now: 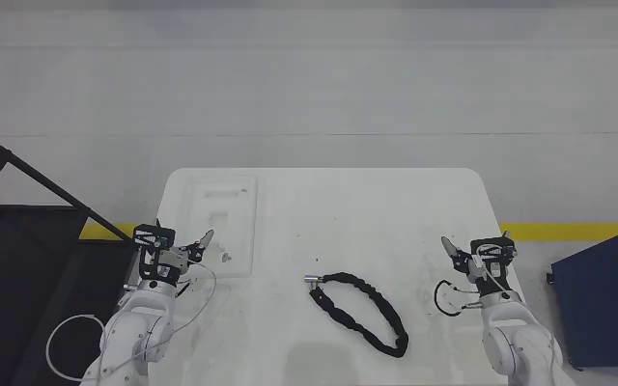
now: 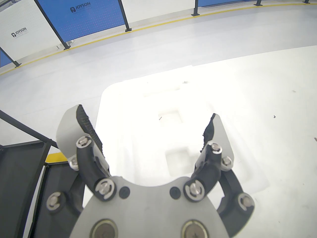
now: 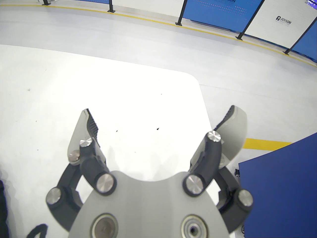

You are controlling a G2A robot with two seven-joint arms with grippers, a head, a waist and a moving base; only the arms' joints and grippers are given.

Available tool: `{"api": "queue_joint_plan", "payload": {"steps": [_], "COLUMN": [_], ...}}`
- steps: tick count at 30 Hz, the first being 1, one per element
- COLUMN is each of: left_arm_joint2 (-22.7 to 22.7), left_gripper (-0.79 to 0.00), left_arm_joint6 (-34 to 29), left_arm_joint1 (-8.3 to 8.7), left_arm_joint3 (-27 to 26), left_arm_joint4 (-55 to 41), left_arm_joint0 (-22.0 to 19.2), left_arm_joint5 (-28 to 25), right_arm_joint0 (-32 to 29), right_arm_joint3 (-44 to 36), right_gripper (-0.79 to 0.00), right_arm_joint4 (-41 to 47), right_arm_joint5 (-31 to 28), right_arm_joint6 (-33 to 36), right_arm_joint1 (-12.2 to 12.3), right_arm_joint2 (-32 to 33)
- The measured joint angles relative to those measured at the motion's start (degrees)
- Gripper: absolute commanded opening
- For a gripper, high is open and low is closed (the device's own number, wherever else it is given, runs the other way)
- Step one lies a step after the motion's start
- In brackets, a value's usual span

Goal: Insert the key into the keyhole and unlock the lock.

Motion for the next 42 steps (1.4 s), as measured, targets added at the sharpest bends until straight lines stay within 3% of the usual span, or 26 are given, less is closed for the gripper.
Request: {"api": "queue_joint_plan", "payload": {"steps": [21, 29, 36, 42], "left_arm_joint2": [0.00, 0.00, 0.00, 0.00], "left_gripper": [0.000, 0.000, 0.000, 0.000], "left_arm_joint6": [0.00, 0.00, 0.00, 0.00], "left_arm_joint1": [0.00, 0.00, 0.00, 0.00], "left_arm_joint3": [0.00, 0.00, 0.00, 0.00], "left_arm_joint4": [0.00, 0.00, 0.00, 0.00], "left_arm_joint0": [0.00, 0.00, 0.00, 0.00], "left_arm_joint5": [0.00, 0.00, 0.00, 0.00], "right_arm_joint0": [0.03, 2.71, 5.26, 4.81], "right_arm_joint3": [-0.02, -3.47, -9.03, -9.51], "right_gripper": [0.000, 0.000, 0.000, 0.000], "right_arm_joint4": [-0.06, -7.57, -16.85, -18.42], "right_arm_joint5": [0.00, -1.62, -8.94, -9.92], "right_arm_joint6": [0.01, 2.68, 8.08, 8.18], "right_arm_joint1": [0.00, 0.15, 0.37, 0.13], "right_arm_joint2": [0.01, -1.35, -6.42, -9.61]}}
